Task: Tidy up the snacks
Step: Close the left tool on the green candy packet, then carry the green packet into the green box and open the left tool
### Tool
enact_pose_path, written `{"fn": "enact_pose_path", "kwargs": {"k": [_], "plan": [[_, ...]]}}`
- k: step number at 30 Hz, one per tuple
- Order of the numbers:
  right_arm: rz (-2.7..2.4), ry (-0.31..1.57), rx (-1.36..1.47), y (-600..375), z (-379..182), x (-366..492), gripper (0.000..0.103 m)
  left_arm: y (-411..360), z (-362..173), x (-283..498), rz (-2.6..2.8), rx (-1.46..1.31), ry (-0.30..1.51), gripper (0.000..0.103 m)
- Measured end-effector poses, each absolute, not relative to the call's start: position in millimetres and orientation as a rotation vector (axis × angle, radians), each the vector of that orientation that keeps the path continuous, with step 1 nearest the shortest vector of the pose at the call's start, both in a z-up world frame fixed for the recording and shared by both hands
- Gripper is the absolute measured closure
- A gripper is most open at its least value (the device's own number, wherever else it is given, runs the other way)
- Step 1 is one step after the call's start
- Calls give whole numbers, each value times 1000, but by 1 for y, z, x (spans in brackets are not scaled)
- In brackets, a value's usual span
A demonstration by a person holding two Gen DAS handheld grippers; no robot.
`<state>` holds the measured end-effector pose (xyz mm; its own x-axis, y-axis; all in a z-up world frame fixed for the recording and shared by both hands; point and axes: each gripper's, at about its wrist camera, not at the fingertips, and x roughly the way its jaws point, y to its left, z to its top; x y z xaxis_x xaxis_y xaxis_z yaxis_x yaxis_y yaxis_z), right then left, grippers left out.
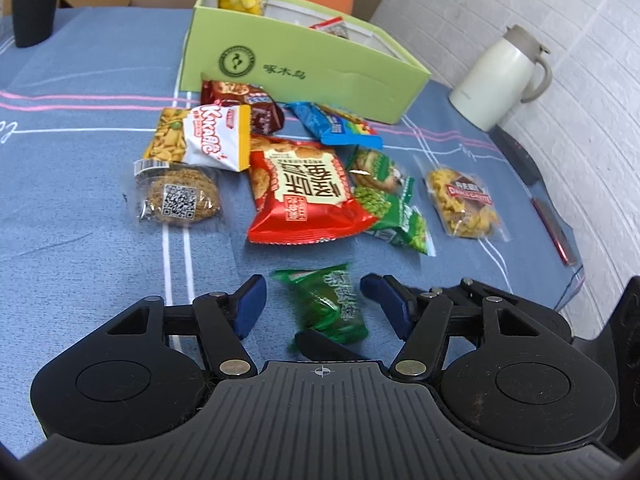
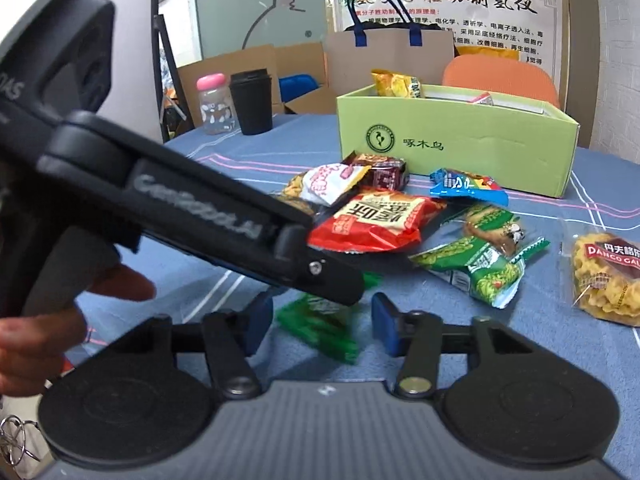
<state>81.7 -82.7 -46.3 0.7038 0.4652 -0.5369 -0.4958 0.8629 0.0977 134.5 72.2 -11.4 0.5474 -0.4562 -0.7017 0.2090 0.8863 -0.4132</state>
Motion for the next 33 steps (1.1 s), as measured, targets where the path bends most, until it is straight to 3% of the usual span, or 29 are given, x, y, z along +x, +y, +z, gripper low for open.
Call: {"fn": "enact_pose_path", "kwargs": {"k": [1,3,9,11,13,22,33], "plan": [[526,575,-58,-83,-46,81,33,72,-11,135,-402,-298,908,56],[522,569,-59,-84,-44,81,30,71,-11,137,-407,-301,909,56],[542,584,-68,-78,-51,78,38,65,-20,134,-401,-280,925,68],[554,586,-73,-74,-55,77,48,66,-22,133,-398,-284,924,88],[540,570,-90,-71,-55,74,51,68,-24,133,-412,-318,924,97],[508,474,-81,-93,-13,85,52,52,18,145,-480,-352,836,98],[434,365,-169,-115,58,226,51,2,98,297,-541,-335,745,98]]}}
